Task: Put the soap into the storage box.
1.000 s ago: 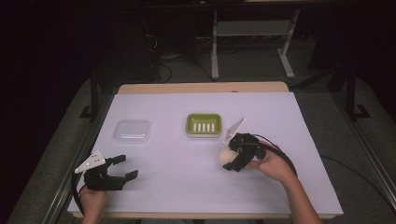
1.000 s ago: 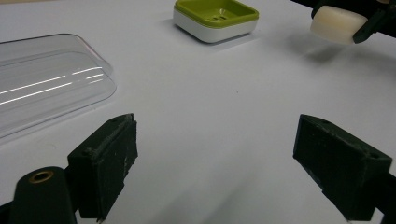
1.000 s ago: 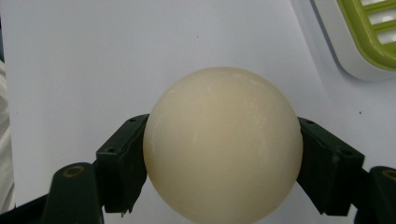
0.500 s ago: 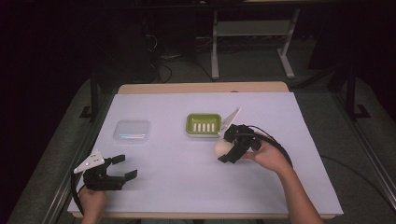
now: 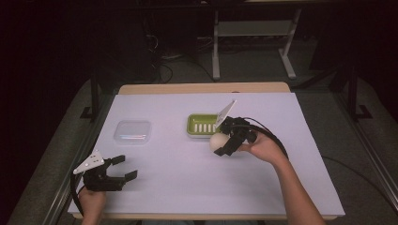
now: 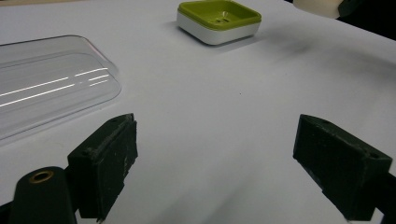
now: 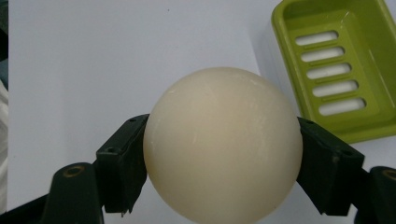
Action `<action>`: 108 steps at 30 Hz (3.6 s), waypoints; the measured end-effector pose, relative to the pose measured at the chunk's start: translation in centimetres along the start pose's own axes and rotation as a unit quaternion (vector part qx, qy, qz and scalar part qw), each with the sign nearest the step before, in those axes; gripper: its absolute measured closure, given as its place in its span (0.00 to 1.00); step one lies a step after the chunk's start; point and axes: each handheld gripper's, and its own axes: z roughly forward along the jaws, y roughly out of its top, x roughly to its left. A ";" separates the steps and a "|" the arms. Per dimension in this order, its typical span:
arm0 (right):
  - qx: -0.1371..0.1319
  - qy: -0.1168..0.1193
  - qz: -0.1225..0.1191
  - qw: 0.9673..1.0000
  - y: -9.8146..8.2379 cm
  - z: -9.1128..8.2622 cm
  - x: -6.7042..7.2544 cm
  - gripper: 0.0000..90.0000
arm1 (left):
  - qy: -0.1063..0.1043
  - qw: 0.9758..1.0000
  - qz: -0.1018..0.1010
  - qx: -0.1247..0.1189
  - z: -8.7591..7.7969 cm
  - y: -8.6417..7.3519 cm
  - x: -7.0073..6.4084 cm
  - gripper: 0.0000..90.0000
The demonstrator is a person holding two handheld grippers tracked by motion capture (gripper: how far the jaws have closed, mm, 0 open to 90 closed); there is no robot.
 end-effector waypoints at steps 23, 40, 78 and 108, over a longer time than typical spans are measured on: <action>0.005 0.003 -0.011 1.000 4.4 0.7 -2.7 0.27 | 0.000 1.000 -0.004 -0.004 -0.1 0.0 0.0 0.15; 0.005 -0.002 -0.010 1.000 5.9 0.2 -4.2 0.27 | -0.001 1.000 -0.007 -0.005 -0.1 -0.1 0.1 0.15; 0.024 -0.018 0.032 0.999 7.0 2.7 -7.4 0.27 | -0.001 1.000 -0.001 0.001 -0.1 -0.1 0.1 0.15; 0.036 -0.024 0.060 0.997 6.6 4.5 -8.9 0.27 | -0.003 1.000 -0.002 0.003 0.0 -0.1 0.1 0.15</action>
